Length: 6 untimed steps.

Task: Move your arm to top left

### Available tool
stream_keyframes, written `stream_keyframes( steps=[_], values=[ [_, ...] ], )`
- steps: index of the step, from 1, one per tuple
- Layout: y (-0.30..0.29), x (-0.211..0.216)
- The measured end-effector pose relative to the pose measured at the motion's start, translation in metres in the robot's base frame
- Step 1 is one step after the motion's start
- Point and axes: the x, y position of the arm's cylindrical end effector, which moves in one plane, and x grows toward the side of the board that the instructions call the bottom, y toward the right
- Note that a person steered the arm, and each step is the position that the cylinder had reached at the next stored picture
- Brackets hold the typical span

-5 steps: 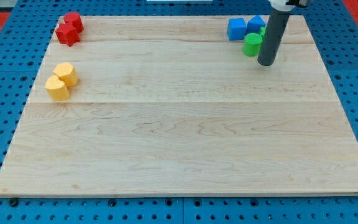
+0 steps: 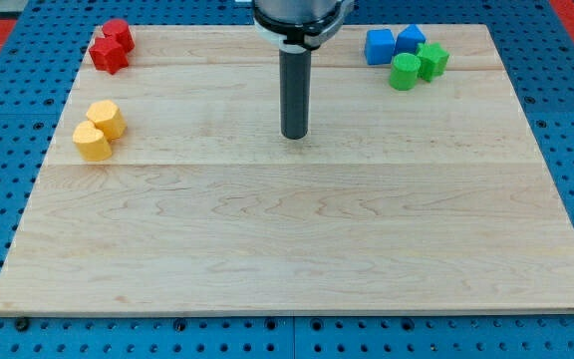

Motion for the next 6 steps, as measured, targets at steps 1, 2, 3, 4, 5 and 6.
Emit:
stream_keyframes(
  steps=[1,2,3,4,5,6],
  values=[
    [-0.024,-0.028],
    [-0.044,-0.066],
    [-0.047,-0.122],
    [-0.076,-0.159],
    [-0.116,-0.192],
    [-0.161,-0.205]
  ],
)
